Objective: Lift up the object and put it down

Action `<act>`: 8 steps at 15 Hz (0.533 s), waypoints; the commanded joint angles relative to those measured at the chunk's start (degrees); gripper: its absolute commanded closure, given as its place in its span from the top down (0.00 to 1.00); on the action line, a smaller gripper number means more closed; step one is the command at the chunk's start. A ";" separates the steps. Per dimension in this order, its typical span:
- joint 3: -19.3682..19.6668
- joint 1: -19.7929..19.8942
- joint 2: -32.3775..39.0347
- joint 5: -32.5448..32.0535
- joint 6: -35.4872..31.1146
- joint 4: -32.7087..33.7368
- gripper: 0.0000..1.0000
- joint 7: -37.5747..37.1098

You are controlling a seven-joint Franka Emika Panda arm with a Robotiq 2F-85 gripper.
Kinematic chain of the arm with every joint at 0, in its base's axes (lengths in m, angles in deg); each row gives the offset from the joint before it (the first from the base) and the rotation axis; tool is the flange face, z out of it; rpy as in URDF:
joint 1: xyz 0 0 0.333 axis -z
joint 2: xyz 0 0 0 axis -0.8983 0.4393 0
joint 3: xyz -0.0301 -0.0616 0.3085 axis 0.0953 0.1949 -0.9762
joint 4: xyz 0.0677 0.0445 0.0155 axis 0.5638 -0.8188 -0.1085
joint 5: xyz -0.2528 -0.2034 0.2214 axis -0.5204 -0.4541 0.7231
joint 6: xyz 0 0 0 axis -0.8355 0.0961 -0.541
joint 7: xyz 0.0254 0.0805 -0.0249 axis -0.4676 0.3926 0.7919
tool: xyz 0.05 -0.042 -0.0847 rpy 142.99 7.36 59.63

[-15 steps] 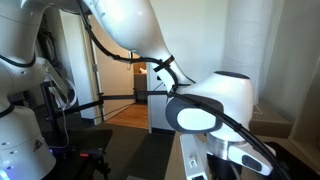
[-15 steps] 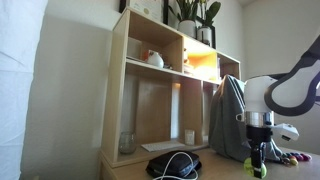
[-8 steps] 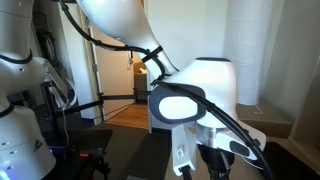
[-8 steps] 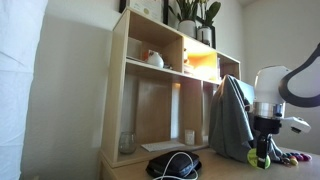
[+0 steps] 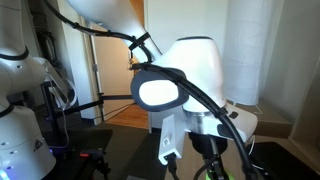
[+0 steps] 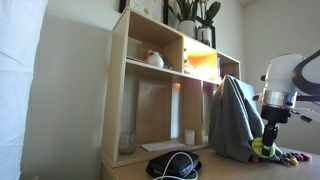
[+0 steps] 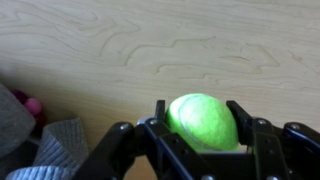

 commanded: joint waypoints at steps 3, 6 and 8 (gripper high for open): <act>1.11 -1.32 -3.16 -2.50 -4.28 -3.14 0.37 -0.30; 2.57 -3.24 -3.03 -5.91 -4.51 -2.86 0.37 -2.27; 2.71 -3.81 -3.36 -7.03 -5.53 -3.23 0.37 -2.04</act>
